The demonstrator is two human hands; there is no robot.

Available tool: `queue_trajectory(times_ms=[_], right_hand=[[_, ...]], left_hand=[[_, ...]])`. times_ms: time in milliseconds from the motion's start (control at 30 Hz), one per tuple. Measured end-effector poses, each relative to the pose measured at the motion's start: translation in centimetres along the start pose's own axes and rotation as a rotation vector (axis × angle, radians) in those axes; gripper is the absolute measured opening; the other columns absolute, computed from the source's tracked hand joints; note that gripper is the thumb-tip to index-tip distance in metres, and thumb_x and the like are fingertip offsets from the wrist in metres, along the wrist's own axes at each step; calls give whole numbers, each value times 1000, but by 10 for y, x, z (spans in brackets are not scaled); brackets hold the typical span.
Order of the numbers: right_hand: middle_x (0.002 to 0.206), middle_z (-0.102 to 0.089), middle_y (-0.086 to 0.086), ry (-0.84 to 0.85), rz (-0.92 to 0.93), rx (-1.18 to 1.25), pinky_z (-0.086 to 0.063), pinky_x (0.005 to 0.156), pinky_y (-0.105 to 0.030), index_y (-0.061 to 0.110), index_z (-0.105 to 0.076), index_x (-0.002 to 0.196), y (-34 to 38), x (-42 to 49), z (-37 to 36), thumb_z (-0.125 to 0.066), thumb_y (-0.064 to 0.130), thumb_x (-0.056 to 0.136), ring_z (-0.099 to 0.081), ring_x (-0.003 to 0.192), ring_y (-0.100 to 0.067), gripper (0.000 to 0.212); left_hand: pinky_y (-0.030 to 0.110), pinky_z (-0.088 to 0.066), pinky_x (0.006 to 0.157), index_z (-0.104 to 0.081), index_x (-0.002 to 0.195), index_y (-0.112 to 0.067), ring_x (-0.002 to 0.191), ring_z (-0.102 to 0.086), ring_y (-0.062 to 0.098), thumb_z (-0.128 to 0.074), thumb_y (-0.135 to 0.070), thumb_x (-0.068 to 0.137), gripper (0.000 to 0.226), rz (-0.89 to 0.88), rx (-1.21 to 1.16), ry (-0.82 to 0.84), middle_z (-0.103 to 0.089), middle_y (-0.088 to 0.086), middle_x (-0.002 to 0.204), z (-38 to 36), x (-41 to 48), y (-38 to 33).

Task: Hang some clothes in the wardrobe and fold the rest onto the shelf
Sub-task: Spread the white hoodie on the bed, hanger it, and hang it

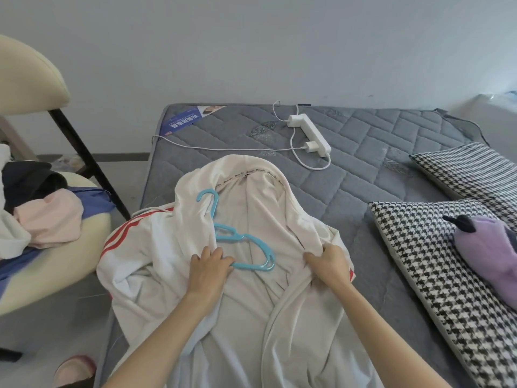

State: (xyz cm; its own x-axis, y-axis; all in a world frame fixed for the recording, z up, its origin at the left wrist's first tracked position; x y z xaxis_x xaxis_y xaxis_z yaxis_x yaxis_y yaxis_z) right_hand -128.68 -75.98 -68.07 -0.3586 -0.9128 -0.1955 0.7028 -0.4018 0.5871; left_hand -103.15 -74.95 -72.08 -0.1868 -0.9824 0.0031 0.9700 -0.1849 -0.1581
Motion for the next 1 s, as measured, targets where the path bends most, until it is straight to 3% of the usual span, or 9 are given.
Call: queue_trajectory(times_ms=[167,333,533,633,733,800,867,933,1000], right_hand=[[85,-54,5,-72,54,294,-35,64,-32,12,-47,93,24,8,30,-55,24,92,-51,82,-17,15],[86,-53,3,-123,102,631,-38,61,-22,10,-52,98,66,22,68,-58,22,92,-48,74,-8,15],[89,-62,-5,121,225,920,-46,70,-24,8,-63,101,123,19,72,-58,9,90,-55,80,-13,12],[94,-64,-4,304,320,771,-47,75,-27,10,-64,105,143,5,39,-63,18,87,-58,84,-13,19],[106,-63,-9,473,380,412,-47,90,-35,10,-64,105,137,-2,6,-58,37,87,-60,98,-22,33],[100,-64,-14,418,373,251,-47,89,-34,4,-64,106,123,0,-2,-49,38,94,-59,94,-29,39],[100,-68,-7,284,331,150,-42,81,-29,13,-69,110,105,2,-2,-43,29,99,-59,93,-21,32],[127,-61,0,59,330,-80,-38,93,-34,25,-64,121,90,7,5,-39,17,98,-52,114,-22,35],[147,-42,0,-63,213,-292,-27,109,-46,28,-50,135,64,21,7,-38,12,94,-36,131,-30,46]], left_hand=[[28,-30,64,-58,125,-35,85,-31,15,-49,-28,98,30,97,-234,-83,-43,-3,96,9,13,4],[27,-35,71,-66,119,-34,86,-38,17,-55,-34,95,27,190,-519,-227,-44,-9,89,32,39,3],[22,-32,74,-60,125,-36,87,-40,20,-49,-29,98,30,77,-539,-125,-47,-4,91,29,54,-10],[28,-42,88,-60,127,-29,100,-53,25,-35,-38,95,42,-116,-540,83,-55,5,106,14,47,-22],[17,-34,101,-66,122,-21,120,-50,15,-31,-40,89,51,-134,-632,149,-53,3,130,4,34,-9],[13,-34,98,-68,118,-17,118,-51,11,-43,-12,92,37,-53,-649,63,-55,-2,128,6,28,7],[9,-35,86,-71,109,-15,106,-53,6,-43,-1,92,36,47,-670,-11,-59,-9,115,12,21,20],[10,-38,72,-72,89,-19,92,-57,8,-42,-8,96,32,103,-705,-43,-64,-11,98,17,16,24],[20,-45,70,-66,83,-23,86,-60,14,-41,-25,99,30,188,-778,-36,-67,-8,89,24,16,20]])
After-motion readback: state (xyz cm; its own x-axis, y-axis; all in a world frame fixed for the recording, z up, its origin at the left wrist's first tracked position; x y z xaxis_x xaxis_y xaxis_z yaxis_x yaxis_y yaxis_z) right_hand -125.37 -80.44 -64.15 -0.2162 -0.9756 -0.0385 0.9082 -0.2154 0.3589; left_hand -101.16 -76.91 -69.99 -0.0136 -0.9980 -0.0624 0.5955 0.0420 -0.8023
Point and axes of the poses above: each hand's wrist, its own x-axis towards the middle knuckle, its own z-axis out of the back of the hand, y = z × x, the point moved 4 cm from there along x, towards the middle knuckle
